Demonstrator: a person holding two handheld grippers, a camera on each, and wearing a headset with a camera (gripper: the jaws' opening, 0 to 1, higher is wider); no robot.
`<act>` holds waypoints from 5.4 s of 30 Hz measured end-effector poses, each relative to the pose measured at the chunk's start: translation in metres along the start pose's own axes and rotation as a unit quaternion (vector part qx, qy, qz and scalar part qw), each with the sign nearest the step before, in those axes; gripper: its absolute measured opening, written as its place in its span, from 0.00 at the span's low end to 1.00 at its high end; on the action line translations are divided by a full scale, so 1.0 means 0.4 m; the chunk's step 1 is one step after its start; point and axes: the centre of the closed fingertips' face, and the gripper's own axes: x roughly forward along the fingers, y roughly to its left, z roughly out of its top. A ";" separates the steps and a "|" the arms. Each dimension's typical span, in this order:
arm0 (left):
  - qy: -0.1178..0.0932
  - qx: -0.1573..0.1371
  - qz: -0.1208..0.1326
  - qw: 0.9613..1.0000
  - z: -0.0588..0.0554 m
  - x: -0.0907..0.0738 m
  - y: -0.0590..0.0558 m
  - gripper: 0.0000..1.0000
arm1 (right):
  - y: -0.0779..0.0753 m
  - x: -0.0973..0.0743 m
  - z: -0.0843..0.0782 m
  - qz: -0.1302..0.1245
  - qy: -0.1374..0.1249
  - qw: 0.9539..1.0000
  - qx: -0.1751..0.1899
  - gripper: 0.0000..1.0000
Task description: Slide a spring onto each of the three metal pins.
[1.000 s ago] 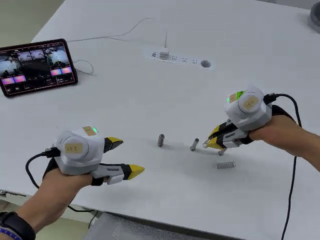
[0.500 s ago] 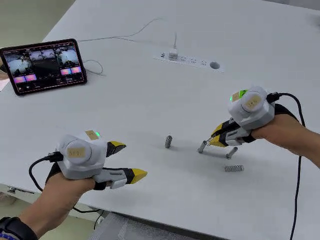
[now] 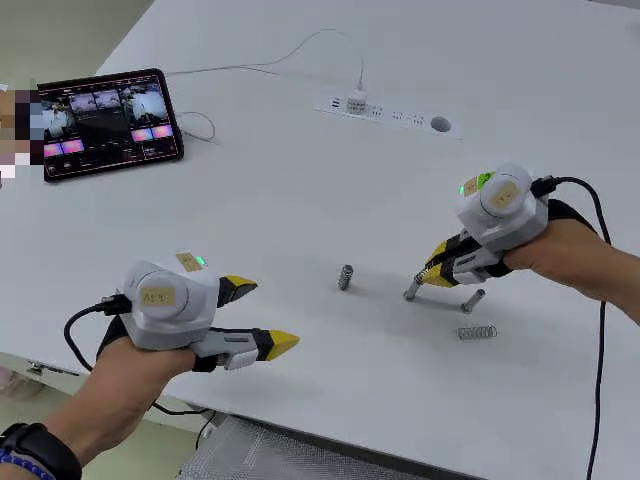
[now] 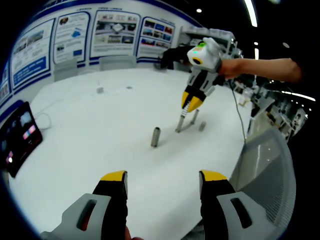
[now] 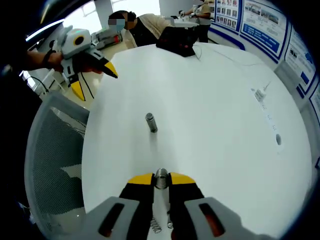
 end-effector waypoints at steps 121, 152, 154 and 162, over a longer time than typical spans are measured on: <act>-0.016 0.010 0.005 1.000 0.044 -0.001 -0.013 0.60 | 0.048 -0.043 -0.050 -0.064 -0.181 0.958 0.211 0.55; -0.006 0.018 -0.013 1.000 0.065 0.046 -0.053 0.67 | 0.116 -0.094 -0.207 -0.104 -0.215 0.927 0.288 0.70; -0.001 0.023 -0.016 1.000 0.066 0.056 -0.062 0.69 | 0.126 -0.097 -0.224 -0.106 -0.214 0.926 0.294 0.71; 0.005 0.036 -0.038 0.999 0.075 0.086 -0.101 0.69 | 0.149 -0.113 -0.269 -0.119 -0.213 0.919 0.311 0.73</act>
